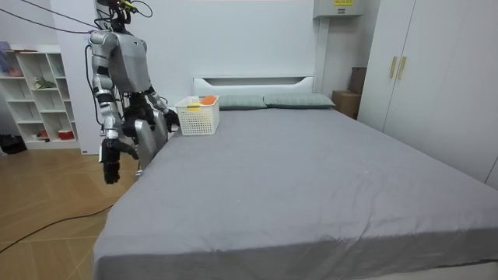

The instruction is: Collect toys from the bed

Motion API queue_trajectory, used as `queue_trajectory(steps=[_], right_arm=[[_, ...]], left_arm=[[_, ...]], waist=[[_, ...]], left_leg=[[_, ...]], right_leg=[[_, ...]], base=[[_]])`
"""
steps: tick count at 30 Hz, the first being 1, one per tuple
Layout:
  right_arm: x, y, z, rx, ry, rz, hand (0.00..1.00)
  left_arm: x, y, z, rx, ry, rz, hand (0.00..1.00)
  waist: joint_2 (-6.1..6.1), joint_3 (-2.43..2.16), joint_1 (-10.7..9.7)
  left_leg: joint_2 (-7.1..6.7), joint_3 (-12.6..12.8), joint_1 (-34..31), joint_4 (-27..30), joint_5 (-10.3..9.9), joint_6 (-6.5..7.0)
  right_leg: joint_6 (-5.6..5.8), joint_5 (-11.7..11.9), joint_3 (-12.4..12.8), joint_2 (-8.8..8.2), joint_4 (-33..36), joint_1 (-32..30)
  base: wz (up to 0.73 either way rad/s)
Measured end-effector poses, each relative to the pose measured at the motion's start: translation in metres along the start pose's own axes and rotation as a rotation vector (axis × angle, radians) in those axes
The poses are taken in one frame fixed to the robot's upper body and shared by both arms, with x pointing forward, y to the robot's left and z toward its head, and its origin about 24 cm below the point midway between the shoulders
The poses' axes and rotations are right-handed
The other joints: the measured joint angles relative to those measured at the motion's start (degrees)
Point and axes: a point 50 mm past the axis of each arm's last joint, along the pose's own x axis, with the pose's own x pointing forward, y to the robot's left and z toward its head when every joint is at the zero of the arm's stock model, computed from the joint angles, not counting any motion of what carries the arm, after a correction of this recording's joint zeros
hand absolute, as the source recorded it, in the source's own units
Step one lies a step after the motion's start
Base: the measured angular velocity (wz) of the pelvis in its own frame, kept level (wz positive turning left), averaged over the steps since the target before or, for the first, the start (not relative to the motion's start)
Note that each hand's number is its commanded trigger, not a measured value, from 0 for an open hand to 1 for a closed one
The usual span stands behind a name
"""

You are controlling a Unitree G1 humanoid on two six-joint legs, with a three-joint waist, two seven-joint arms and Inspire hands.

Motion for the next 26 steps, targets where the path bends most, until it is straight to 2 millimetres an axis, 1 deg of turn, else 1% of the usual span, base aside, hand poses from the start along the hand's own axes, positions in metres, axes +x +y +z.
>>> queue_trajectory(steps=[2,4,5,7,8,9,11,12,13,14,15,17,18,19,22,23,24,25,26], right_arm=[[0.002,-0.014,-0.007,-0.003,0.037,-0.049,0.0],[0.002,-0.019,-0.014,0.0,0.078,-0.05,0.0],[0.002,-0.026,-0.019,-0.012,0.105,-0.052,0.0],[0.001,-0.03,-0.028,-0.032,0.156,-0.037,0.0],[0.001,-0.03,-0.033,-0.069,0.184,-0.014,0.0],[0.0,-0.031,-0.035,-0.088,0.195,-0.001,0.0],[-0.001,-0.029,-0.04,-0.226,0.223,0.063,0.0],[-0.001,-0.03,-0.041,-0.262,0.231,0.069,0.0],[-0.001,-0.027,-0.043,-0.35,0.24,0.094,0.0],[-0.002,-0.023,-0.044,-0.451,0.241,0.123,0.0],[-0.002,-0.017,-0.045,-0.502,0.24,0.144,0.0],[-0.003,-0.009,-0.048,-0.693,0.239,0.184,0.0],[-0.003,-0.007,-0.049,-0.747,0.233,0.195,0.0],[-0.002,-0.001,-0.047,-0.842,0.215,0.213,0.0],[-0.002,0.013,-0.042,-1.008,0.164,0.249,0.0],[-0.002,0.02,-0.04,-1.071,0.139,0.265,0.0],[-0.002,0.023,-0.039,-1.106,0.126,0.272,0.0],[-0.003,0.03,-0.039,-1.177,0.101,0.281,0.0],[-0.003,0.033,-0.038,-1.223,0.084,0.279,0.0]], left_arm=[[0.0,0.0,-0.003,-0.006,0.014,-0.014,0.0],[0.001,0.001,-0.003,-0.023,0.024,-0.021,0.0],[0.001,0.001,-0.005,-0.029,0.034,-0.022,0.0],[0.0,0.002,-0.008,-0.036,0.046,-0.025,0.0],[0.001,0.002,-0.006,-0.037,0.042,-0.027,0.0],[0.001,0.001,-0.005,-0.038,0.041,-0.028,0.0],[0.002,0.001,-0.003,-0.035,0.042,-0.033,0.0],[0.002,0.001,-0.002,-0.035,0.044,-0.034,0.0],[0.002,0.001,-0.002,-0.036,0.049,-0.035,0.0],[0.002,0.001,-0.002,-0.034,0.051,-0.035,0.0],[0.002,0.001,-0.002,-0.034,0.051,-0.035,0.0],[0.003,0.0,0.001,-0.036,0.045,-0.033,0.0],[0.003,0.0,0.003,-0.031,0.038,-0.034,0.0],[0.002,-0.002,0.004,-0.017,0.032,-0.035,0.0],[0.002,-0.002,0.006,0.005,0.016,-0.029,0.0],[0.003,-0.003,0.008,0.004,0.011,-0.03,0.0],[0.003,-0.003,0.009,0.004,0.008,-0.03,0.0],[0.003,-0.003,0.01,0.002,0.007,-0.029,0.0],[0.002,-0.004,0.01,0.004,0.006,-0.03,0.0]], waist=[[-0.1,-0.04,-0.5],[-0.49,-0.32,-0.6],[-0.55,-0.36,-0.7],[-0.49,-0.42,-0.5],[-0.64,-0.56,-0.6],[-0.58,-0.56,-0.6],[-0.42,-0.55,-0.5],[-0.42,-0.55,-0.4],[-0.38,-0.5,-0.3],[-0.15,-0.34,-0.1],[-0.15,-0.34,0.1],[-0.04,-0.23,1.2],[0.04,-0.18,1.4],[0.08,-0.16,1.8],[0.12,-0.1,3.2],[0.17,-0.07,4.1],[0.17,-0.07,4.4],[0.09,-0.05,4.9],[0.04,-0.02,5.7]], left_leg=[[-0.12,-0.5,0.3,0.1,-0.2,-0.29],[-0.16,-0.7,0.3,0.0,-0.2,-0.27],[-0.16,-0.7,0.4,0.0,-0.1,-0.14],[-0.13,-0.7,0.6,0.0,-0.2,-0.26],[-0.14,-0.7,0.6,0.0,-0.3,-0.26],[-0.14,-0.7,0.5,0.0,-0.3,-0.25],[-0.16,-0.8,0.6,0.0,-0.3,-0.24],[-0.15,-0.8,0.6,0.0,-0.3,-0.24],[-0.13,-0.8,0.9,0.0,-0.3,-0.25],[-0.1,-0.8,1.4,-0.1,-0.3,-0.33],[-0.09,-0.8,1.5,-0.2,-0.4,-0.35],[-0.05,-0.8,1.6,-0.3,-0.4,-0.39],[-0.05,-0.8,1.6,-0.3,-0.4,-0.4],[-0.04,-0.8,1.7,-0.3,-0.4,-0.41],[0.04,-0.9,1.8,-0.3,-0.5,-0.46],[0.1,-0.6,1.8,-0.3,-0.6,-0.51],[0.13,-0.6,1.8,-0.3,-0.6,-0.54],[0.16,-0.5,1.8,-0.4,-0.6,-0.58],[0.12,-0.5,1.8,-0.4,-0.6,-0.64]], right_leg=[[0.16,-0.9,-0.3,-0.16,0.1,-0.1],[0.04,-1.1,-0.6,-0.27,0.4,-0.2],[0.0,-1.1,-0.6,-0.25,0.4,-0.1],[-0.09,-1.2,-0.6,-0.25,0.7,0.0],[-0.11,-1.2,-0.7,-0.26,0.9,0.0],[-0.11,-1.2,-0.9,-0.28,0.8,0.1],[-0.1,-1.2,-1.4,-0.36,0.8,0.4],[-0.1,-1.2,-1.4,-0.35,0.8,0.5],[-0.11,-1.2,-1.4,-0.31,0.7,0.5],[-0.17,-1.3,-1.4,-0.26,0.7,0.5],[-0.18,-1.3,-1.4,-0.25,0.7,0.5],[-0.21,-1.3,-1.3,-0.15,0.0,0.8],[-0.22,-1.3,-1.3,-0.13,-0.2,1.1],[-0.21,-1.3,-1.2,-0.1,-0.2,1.2],[-0.23,-1.3,-1.2,0.0,-0.2,1.3],[-0.26,-1.3,-0.7,0.14,-0.2,1.2],[-0.29,-1.3,-0.6,0.19,-0.2,1.3],[-0.3,-1.3,-0.6,0.24,-0.2,1.3],[-0.32,-1.3,-0.6,0.29,-0.2,1.4]], base=[[0.1],[0.06],[0.0],[0.0],[0.0],[0.04],[0.05],[0.0],[0.0],[-0.03],[-0.04],[0.0],[0.0],[0.0],[-0.02],[-0.07],[-0.07],[0.0],[0.0]])
